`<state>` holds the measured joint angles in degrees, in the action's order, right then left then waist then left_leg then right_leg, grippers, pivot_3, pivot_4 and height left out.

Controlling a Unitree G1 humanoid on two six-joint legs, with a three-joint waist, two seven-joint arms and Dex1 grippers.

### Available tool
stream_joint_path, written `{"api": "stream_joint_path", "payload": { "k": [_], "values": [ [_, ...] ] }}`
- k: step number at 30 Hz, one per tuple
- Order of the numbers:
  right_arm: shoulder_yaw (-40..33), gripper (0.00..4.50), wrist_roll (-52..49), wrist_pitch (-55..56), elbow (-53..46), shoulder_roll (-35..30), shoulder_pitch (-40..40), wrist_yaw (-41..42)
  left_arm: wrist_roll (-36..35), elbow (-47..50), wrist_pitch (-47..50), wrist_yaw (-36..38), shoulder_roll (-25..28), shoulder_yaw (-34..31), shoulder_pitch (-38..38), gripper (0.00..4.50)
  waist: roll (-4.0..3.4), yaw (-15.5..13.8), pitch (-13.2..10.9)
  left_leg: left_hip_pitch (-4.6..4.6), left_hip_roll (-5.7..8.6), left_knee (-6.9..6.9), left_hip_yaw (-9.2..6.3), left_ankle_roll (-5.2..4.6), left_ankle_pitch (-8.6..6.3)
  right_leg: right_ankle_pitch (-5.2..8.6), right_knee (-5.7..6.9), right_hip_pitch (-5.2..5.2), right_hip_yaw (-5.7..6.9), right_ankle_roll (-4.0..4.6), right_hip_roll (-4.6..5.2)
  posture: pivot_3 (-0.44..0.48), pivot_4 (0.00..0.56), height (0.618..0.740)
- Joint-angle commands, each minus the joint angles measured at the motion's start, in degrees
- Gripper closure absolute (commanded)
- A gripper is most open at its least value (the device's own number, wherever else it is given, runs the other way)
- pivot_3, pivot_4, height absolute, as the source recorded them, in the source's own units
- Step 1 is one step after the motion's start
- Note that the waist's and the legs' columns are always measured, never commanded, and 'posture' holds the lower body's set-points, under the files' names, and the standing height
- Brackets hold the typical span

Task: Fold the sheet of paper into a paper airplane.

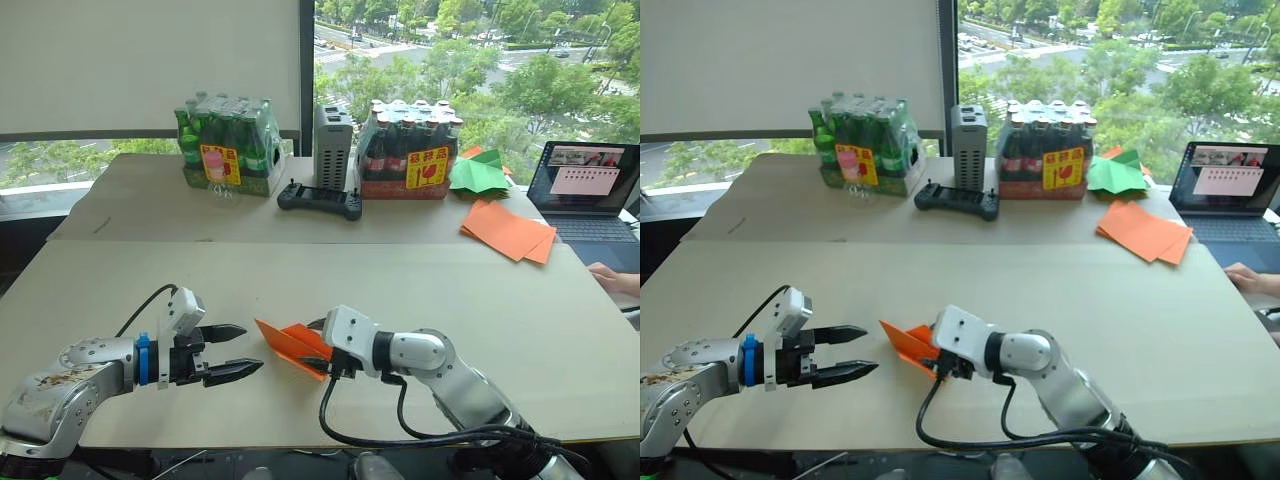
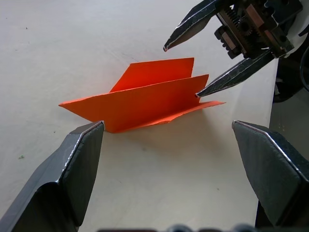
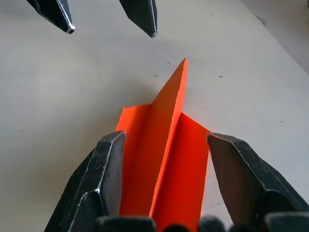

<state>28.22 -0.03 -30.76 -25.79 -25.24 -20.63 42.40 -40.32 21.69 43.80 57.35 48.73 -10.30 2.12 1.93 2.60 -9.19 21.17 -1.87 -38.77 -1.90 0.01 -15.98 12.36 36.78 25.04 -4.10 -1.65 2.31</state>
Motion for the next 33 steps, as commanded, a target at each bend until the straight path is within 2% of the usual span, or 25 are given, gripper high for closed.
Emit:
{"api": "stream_joint_path", "payload": {
  "k": [1, 14, 17, 23, 29, 33],
  "values": [
    [0.24, 1.51, 0.38, -1.28, -3.05, 0.32, 1.02, -0.96, 0.45, 0.51, -1.45, 0.65, 0.82, -0.46, 0.36, 0.00, 0.00, -0.04, 0.00, 0.00, 0.00, 0.00, 0.00, 0.00, 0.00, 0.00, 0.00, 0.00, 0.00, 0.00, 0.00, 0.000, 0.150, 0.733],
    [-0.07, 1.51, 0.09, -4.29, -1.37, 0.96, 2.22, -2.12, 0.52, 0.52, -1.36, 0.97, 0.87, -0.17, 0.61, 0.00, 0.00, -0.01, 0.00, 0.00, 0.00, 0.00, 0.00, 0.00, 0.00, 0.00, 0.00, 0.00, 0.00, 0.00, 0.00, 0.000, 0.150, 0.733],
    [-0.27, 2.34, -0.40, -4.87, -1.32, 1.17, 2.25, -1.90, 0.55, 0.56, -1.33, 0.85, 0.76, -0.14, 0.67, 0.00, 0.00, 0.00, 0.00, 0.00, 0.00, 0.00, 0.00, 0.00, 0.00, 0.00, 0.00, 0.00, 0.00, 0.00, 0.00, 0.000, 0.150, 0.733],
    [-0.24, 4.47, -0.35, -5.44, -0.42, 1.27, 1.85, -2.04, 0.61, 0.83, -1.17, 0.72, 0.51, -0.24, 0.56, 0.00, 0.00, -0.03, 0.00, 0.00, 0.00, 0.00, 0.00, 0.00, 0.00, 0.00, 0.00, 0.00, 0.00, 0.00, 0.00, 0.000, 0.150, 0.733],
    [0.08, 4.47, 0.07, -4.51, -0.16, 0.90, 1.80, -2.01, 0.40, 1.10, -0.92, 0.56, 0.40, -0.47, 0.43, 0.00, 0.00, -0.02, 0.00, 0.00, 0.00, 0.00, 0.00, 0.00, 0.00, 0.00, 0.00, 0.00, 0.00, 0.00, 0.00, 0.000, 0.150, 0.733],
    [-2.30, 4.47, -1.19, -3.36, -1.82, 1.68, 1.23, -2.49, -0.12, 1.44, -0.64, 0.26, 0.14, -0.63, 0.68, 0.00, 0.00, -0.01, 0.00, 0.00, 0.00, 0.00, 0.00, 0.00, 0.00, 0.00, 0.00, 0.00, 0.00, 0.00, 0.00, 0.000, 0.150, 0.733]
  ]
}}
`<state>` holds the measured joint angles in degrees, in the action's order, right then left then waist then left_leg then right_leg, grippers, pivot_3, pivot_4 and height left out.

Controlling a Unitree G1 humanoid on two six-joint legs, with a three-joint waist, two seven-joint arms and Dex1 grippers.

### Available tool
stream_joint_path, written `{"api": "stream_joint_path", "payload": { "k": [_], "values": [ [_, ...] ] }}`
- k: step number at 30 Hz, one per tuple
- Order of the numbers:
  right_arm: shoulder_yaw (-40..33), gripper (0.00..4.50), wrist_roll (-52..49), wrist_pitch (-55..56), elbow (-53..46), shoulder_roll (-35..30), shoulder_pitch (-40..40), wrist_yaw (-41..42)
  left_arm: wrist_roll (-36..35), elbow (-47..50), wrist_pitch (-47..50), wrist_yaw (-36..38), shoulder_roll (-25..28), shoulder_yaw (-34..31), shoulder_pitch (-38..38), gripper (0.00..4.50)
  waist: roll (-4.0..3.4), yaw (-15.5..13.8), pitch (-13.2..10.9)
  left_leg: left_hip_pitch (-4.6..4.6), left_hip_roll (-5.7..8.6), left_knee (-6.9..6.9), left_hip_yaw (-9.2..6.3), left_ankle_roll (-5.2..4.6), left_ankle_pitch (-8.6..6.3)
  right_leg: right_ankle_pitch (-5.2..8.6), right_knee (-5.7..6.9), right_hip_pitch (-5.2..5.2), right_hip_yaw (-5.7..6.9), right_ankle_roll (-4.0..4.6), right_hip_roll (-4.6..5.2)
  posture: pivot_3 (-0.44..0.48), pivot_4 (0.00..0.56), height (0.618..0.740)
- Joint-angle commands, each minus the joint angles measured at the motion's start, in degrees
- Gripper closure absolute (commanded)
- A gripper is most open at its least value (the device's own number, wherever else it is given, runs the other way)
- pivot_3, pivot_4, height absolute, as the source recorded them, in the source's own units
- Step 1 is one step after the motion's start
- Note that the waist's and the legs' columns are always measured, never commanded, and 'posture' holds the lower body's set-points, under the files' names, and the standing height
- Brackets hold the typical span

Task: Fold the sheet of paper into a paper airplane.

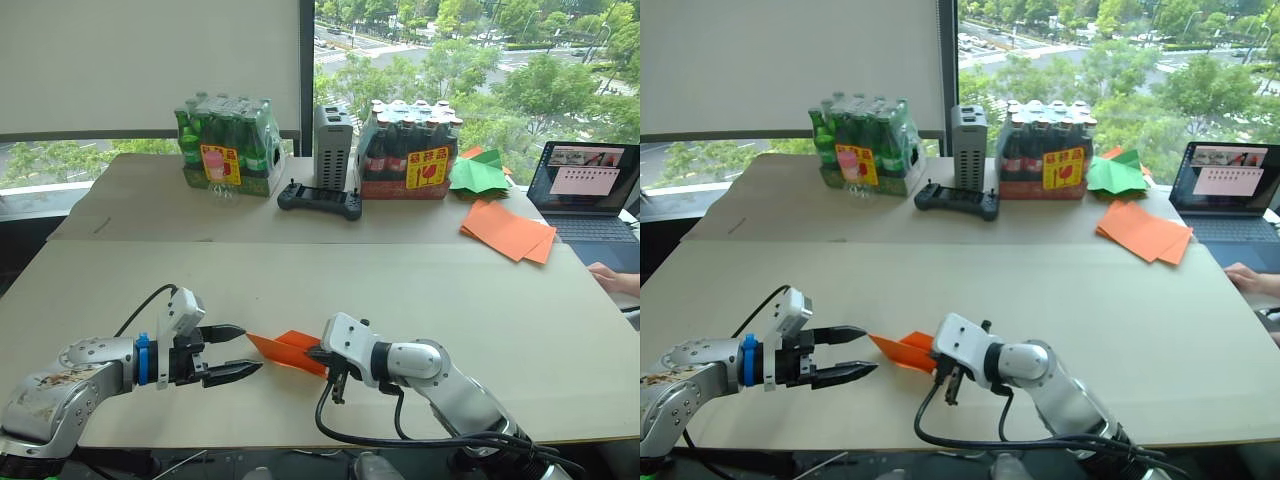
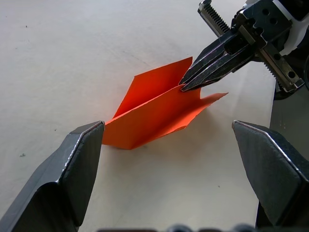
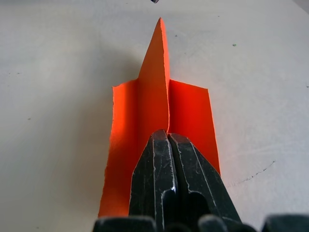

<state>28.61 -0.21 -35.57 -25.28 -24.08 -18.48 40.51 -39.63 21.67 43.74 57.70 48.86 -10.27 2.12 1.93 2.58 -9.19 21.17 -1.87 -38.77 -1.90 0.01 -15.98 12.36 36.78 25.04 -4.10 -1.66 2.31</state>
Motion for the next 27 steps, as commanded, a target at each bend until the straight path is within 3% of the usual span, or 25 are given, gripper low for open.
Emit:
{"api": "stream_joint_path", "payload": {
  "k": [1, 10, 20, 27],
  "values": [
    [-3.74, 4.47, -1.59, 1.46, -3.00, 0.78, -1.11, -0.77, -1.13, 1.61, -0.44, -0.17, -0.12, -0.72, 0.85, 0.00, 0.00, 0.00, 0.00, 0.00, 0.00, 0.00, 0.00, 0.00, 0.00, 0.00, 0.00, 0.00, 0.00, 0.00, 0.00, 0.000, 0.150, 0.733],
    [-18.44, 4.47, -4.93, -3.50, -5.79, 2.27, -2.55, -7.32, -5.87, 5.98, 2.03, -3.73, -2.11, -1.20, 5.67, 0.00, 0.00, -0.22, 0.00, 0.02, 0.01, -0.01, -0.03, 0.00, 0.00, 0.00, 0.00, -0.02, 0.00, 0.00, 0.01, 0.000, 0.150, 0.733],
    [-35.80, 4.47, 3.09, -18.73, -1.46, 5.12, -2.23, -29.23, -6.55, 8.62, 1.25, -11.14, -6.94, 1.10, 14.27, 0.00, 0.00, -0.11, 0.00, 0.04, 0.06, 0.01, -0.04, 0.00, 0.00, 0.00, 0.01, -0.01, -0.03, 0.00, 0.01, 0.000, 0.150, 0.733],
    [-38.38, 4.47, 3.82, -19.52, 3.27, 5.16, -0.02, -33.00, -6.29, 10.64, 1.65, -12.63, -8.43, 4.40, 15.81, 0.00, -0.01, 0.22, 0.00, 0.04, 0.07, 0.02, -0.03, 0.00, 0.00, 0.00, 0.02, -0.01, -0.08, 0.00, 0.00, 0.000, 0.150, 0.733]
  ]
}}
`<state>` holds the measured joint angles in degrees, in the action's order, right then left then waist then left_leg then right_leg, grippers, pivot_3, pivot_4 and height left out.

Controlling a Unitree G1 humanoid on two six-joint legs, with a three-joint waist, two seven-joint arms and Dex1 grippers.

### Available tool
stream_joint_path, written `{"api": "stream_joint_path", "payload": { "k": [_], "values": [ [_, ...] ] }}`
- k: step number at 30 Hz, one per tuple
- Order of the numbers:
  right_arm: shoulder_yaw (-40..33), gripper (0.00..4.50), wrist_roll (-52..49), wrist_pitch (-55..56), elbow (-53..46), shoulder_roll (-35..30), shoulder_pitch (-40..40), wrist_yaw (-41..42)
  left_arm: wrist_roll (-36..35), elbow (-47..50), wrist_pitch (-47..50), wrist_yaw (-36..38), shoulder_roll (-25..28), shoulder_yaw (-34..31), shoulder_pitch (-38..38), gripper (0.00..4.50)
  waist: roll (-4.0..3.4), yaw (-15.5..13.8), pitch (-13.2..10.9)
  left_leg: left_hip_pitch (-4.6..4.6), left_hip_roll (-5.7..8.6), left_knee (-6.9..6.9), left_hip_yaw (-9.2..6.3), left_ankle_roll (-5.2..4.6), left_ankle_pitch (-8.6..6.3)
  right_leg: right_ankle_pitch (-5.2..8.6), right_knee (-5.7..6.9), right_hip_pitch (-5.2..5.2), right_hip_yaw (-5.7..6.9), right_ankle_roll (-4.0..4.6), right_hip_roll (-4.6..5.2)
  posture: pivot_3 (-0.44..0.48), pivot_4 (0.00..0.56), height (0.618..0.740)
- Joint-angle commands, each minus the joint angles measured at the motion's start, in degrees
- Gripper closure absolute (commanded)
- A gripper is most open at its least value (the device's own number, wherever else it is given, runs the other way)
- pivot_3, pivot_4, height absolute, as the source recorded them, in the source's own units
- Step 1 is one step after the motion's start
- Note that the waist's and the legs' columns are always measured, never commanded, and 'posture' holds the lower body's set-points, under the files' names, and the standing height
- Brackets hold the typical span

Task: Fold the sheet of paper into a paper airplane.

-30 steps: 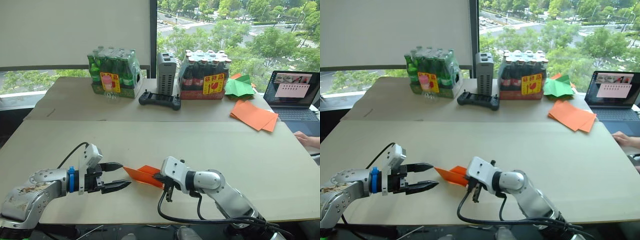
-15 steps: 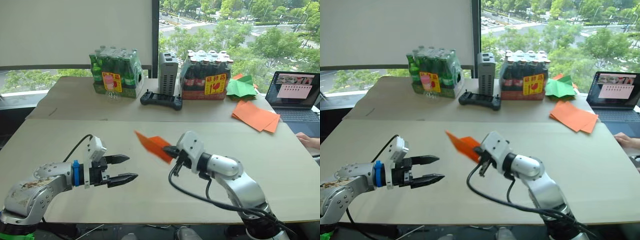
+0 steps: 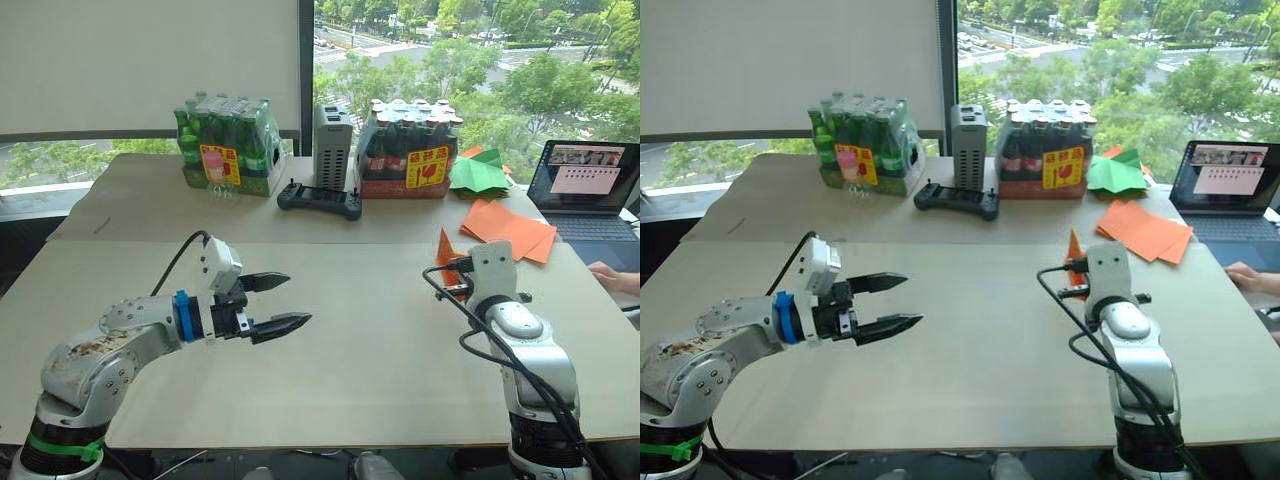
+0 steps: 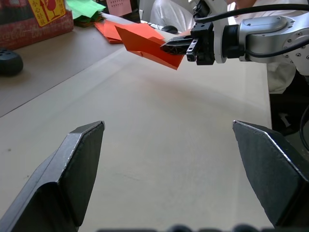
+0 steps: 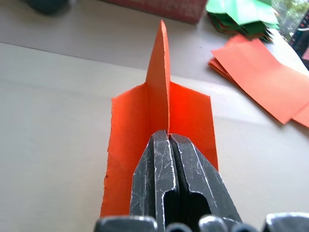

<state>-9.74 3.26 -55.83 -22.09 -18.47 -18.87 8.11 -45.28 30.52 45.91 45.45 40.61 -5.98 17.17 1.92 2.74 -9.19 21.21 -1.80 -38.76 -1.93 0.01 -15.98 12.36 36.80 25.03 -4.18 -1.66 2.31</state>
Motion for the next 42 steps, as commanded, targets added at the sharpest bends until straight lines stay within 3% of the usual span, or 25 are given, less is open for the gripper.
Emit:
{"api": "stream_joint_path", "payload": {
  "k": [1, 7, 15, 20, 26, 33, 42],
  "values": [
    [0.09, 4.47, 0.30, 0.88, 0.71, -0.54, 0.64, -0.64, -0.68, 1.92, -0.53, -0.19, -0.13, 0.40, 0.51, 0.00, -0.01, 0.08, 0.00, -0.01, 0.00, 0.00, 0.00, 0.00, 0.00, 0.00, 0.01, 0.00, 0.00, 0.00, 0.00, 0.000, 0.150, 0.733],
    [0.05, 4.47, -0.25, 2.58, 3.79, -0.94, 1.31, -0.34, 1.80, 1.64, -2.61, 0.96, 0.17, 2.59, -1.53, 0.00, -0.01, 0.04, 0.00, -0.01, 0.00, 0.00, 0.02, 0.00, 0.00, 0.00, 0.00, 0.00, -0.02, -0.01, -0.01, 0.000, 0.150, 0.733],
    [-3.36, 1.79, -3.10, 6.70, 0.50, -0.87, -0.97, 0.35, 2.30, 1.38, -3.44, 1.38, 0.67, 1.86, -2.79, 0.00, -0.04, -0.01, -0.02, 0.00, 0.01, 0.00, 0.01, 0.00, 0.00, 0.01, -0.02, 0.00, -0.03, -0.02, -0.01, 0.000, 0.150, 0.733],
    [-1.64, 0.08, -10.14, 13.24, -7.86, -0.14, -2.95, 6.77, 2.10, -0.70, -3.19, -2.26, -0.48, -2.32, -4.55, 0.00, -0.18, 0.26, -0.10, -0.01, -0.03, 0.00, 0.00, 0.00, 0.00, 0.01, -0.01, 0.00, -0.02, -0.02, -0.06, 0.000, 0.150, 0.733],
    [5.78, 0.02, -19.39, 18.40, -13.37, -0.42, 6.25, 18.74, 11.23, -7.38, -13.03, -9.57, -5.66, -5.99, -8.00, 0.00, -0.18, -0.18, -0.10, -0.04, -0.06, 0.02, -0.10, -0.02, -0.02, 0.02, -0.07, -0.10, 0.03, -0.03, -0.09, 0.000, 0.150, 0.733],
    [11.50, 0.02, -12.96, 28.89, -5.19, -4.73, 13.74, 20.74, 14.57, -10.65, -18.63, -9.22, -6.84, -7.30, -11.30, 0.00, -0.19, -0.35, -0.10, -0.01, 0.06, -0.08, -0.05, -0.01, -0.01, -0.01, -0.10, -0.11, 0.02, -0.07, 0.06, 0.000, 0.150, 0.733],
    [11.03, 0.02, -13.64, 32.00, -1.82, -3.97, 13.00, 19.91, 14.77, -11.75, -19.28, -8.82, -7.45, -7.57, -11.23, 0.00, -0.19, -0.12, -0.11, -0.05, 0.02, -0.06, -0.05, -0.01, -0.01, -0.01, -0.03, -0.09, 0.02, -0.06, -0.01, 0.000, 0.150, 0.733]
  ]
}}
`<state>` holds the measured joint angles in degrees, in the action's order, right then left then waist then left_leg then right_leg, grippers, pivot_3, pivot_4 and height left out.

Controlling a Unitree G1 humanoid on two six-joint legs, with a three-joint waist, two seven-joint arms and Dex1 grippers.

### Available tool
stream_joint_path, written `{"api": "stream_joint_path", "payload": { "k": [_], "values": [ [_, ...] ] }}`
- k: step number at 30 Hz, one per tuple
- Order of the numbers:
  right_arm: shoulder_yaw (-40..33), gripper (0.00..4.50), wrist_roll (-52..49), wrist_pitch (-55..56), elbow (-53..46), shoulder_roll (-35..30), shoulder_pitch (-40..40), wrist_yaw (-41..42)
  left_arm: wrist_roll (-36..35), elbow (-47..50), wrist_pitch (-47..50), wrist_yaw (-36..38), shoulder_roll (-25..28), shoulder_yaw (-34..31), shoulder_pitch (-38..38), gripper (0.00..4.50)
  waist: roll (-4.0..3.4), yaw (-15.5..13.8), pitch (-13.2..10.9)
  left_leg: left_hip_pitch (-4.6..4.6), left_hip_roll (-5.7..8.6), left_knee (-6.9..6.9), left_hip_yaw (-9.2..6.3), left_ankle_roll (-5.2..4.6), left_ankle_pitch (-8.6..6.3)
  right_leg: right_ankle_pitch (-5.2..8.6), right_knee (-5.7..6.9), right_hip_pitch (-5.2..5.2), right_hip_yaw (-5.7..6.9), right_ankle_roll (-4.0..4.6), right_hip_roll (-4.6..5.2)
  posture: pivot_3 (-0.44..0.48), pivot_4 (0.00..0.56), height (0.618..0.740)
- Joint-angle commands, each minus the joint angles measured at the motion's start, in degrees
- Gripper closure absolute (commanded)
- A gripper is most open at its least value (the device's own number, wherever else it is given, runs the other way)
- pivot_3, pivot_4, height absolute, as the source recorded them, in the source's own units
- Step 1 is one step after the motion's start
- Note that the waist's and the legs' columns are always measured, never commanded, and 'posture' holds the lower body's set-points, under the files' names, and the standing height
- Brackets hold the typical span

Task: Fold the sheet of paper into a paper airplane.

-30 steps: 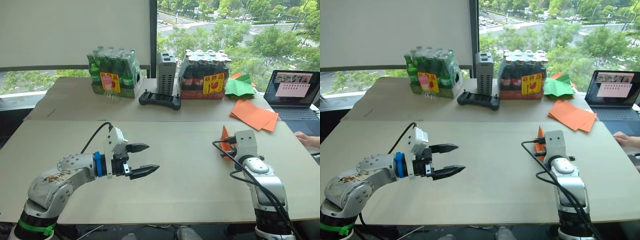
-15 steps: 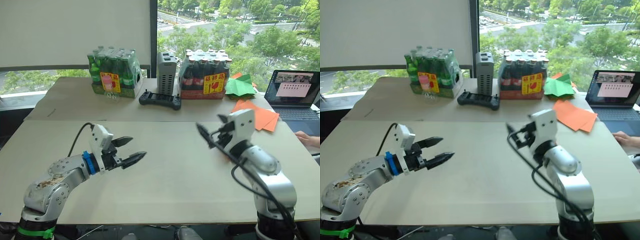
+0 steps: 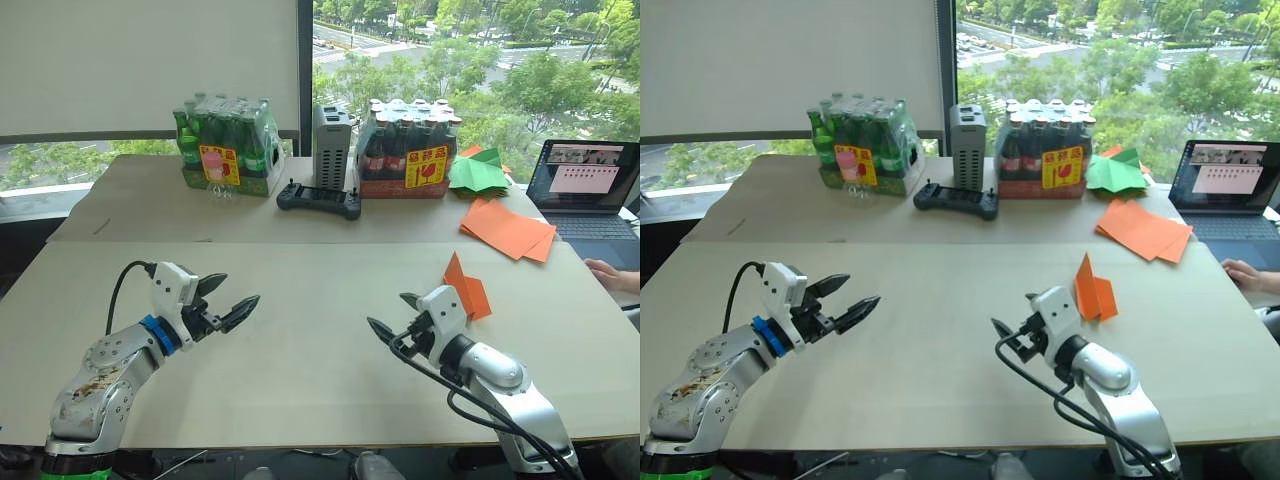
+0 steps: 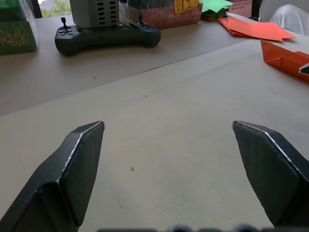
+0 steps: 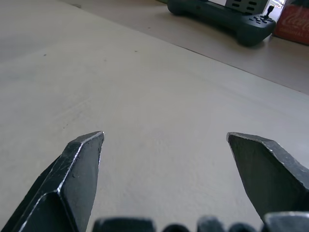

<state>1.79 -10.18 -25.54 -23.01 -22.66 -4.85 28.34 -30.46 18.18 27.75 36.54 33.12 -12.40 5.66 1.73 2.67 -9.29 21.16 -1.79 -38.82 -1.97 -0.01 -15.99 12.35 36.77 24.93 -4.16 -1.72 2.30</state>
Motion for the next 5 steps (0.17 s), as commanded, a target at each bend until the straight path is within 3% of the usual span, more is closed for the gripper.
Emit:
{"api": "stream_joint_path", "payload": {
  "k": [1, 5],
  "values": [
    [-0.42, 0.02, -0.22, 1.78, -0.85, 0.18, -1.06, -0.29, -0.01, 0.53, -1.12, 0.22, 0.17, -1.07, 0.24, 0.00, 0.00, -0.09, 0.00, 0.00, 0.01, 0.00, 0.00, 0.00, 0.00, 0.00, 0.00, 0.00, 0.00, 0.00, 0.00, 0.000, 0.150, 0.733],
    [0.11, 0.02, 0.16, 1.87, -0.72, 0.04, -0.96, -0.30, 0.15, 0.18, -1.61, 0.73, 0.37, -1.12, 0.15, 0.00, 0.00, -0.19, 0.00, 0.02, 0.01, 0.00, 0.00, 0.00, 0.00, 0.00, -0.03, 0.00, 0.00, -0.01, 0.01, 0.000, 0.150, 0.733]
  ]
}}
